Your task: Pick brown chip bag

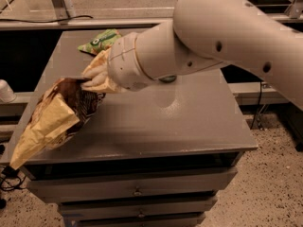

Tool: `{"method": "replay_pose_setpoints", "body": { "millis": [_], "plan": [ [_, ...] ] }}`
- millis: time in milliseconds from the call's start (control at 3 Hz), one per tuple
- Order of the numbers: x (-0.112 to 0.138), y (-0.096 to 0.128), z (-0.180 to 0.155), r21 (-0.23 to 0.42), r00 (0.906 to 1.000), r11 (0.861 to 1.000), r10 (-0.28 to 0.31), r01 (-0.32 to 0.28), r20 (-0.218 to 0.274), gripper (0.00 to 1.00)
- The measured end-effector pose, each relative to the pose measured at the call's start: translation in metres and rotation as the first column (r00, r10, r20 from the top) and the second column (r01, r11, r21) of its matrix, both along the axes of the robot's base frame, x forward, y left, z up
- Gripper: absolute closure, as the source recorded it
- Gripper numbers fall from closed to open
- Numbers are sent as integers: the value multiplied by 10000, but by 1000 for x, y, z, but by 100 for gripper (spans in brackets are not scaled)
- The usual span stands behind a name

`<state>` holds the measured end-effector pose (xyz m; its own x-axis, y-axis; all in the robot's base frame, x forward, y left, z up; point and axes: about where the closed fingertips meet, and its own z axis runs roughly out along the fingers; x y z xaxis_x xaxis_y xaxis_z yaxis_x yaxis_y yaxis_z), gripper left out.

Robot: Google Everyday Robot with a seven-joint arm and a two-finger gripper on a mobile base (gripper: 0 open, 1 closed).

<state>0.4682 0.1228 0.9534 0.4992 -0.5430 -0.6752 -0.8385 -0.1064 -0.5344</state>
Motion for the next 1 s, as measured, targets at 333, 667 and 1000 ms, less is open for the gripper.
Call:
{"method": "replay_pose_setpoints", "body": {
  "millis": [333,667,1000],
  "plan": [
    [4,8,25,995,9977,9944,300,-360,607,100],
    [11,7,42,2043,9933,9773,333,-555,1109,100],
    [9,9,44,2066,9912,9761,426,-681,1255,100]
  ]
}}
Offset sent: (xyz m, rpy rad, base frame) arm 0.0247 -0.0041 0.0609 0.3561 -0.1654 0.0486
